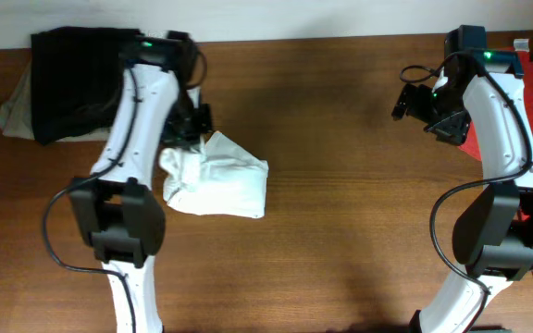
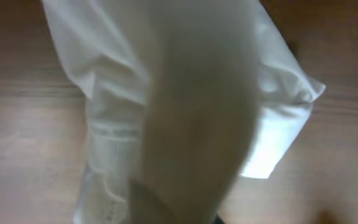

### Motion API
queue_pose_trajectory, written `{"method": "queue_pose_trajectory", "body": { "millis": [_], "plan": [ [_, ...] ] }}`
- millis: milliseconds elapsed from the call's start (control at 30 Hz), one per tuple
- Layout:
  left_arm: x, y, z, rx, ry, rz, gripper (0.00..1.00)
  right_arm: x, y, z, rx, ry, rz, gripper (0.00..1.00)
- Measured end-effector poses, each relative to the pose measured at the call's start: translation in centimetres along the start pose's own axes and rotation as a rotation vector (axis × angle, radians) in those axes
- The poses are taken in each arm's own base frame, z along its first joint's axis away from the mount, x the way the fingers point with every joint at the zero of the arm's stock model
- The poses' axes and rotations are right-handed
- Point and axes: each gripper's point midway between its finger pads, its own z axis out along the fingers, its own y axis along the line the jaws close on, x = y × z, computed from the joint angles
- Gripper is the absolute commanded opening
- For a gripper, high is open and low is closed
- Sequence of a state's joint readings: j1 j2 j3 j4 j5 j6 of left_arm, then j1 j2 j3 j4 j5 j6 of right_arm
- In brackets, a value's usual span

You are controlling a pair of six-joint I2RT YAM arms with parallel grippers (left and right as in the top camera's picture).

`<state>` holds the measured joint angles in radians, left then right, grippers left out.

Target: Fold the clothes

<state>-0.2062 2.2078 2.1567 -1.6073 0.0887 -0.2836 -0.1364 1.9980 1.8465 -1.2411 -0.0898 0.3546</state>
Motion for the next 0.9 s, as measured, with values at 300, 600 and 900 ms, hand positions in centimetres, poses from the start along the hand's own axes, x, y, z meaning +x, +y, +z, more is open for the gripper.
{"method": "queue_pose_trajectory", "body": {
  "millis": [300, 600, 900],
  "plan": [
    [0.4, -5.0, 6.8, 0.010, -0.008, 0.069, 0.01, 0.0, 0.0, 0.0, 0.000, 0.000, 0.000, 0.99],
    [1.9, -9.4, 8.8, 0.051, -0.016, 0.150, 0.79, 0.0, 0.0, 0.0, 0.000, 0.000, 0.000, 0.99],
    [3.2, -10.9, 3.8, 0.076, 0.001, 0.226, 0.75, 0.0, 0.0, 0.0, 0.000, 0.000, 0.000, 0.99]
  ]
}}
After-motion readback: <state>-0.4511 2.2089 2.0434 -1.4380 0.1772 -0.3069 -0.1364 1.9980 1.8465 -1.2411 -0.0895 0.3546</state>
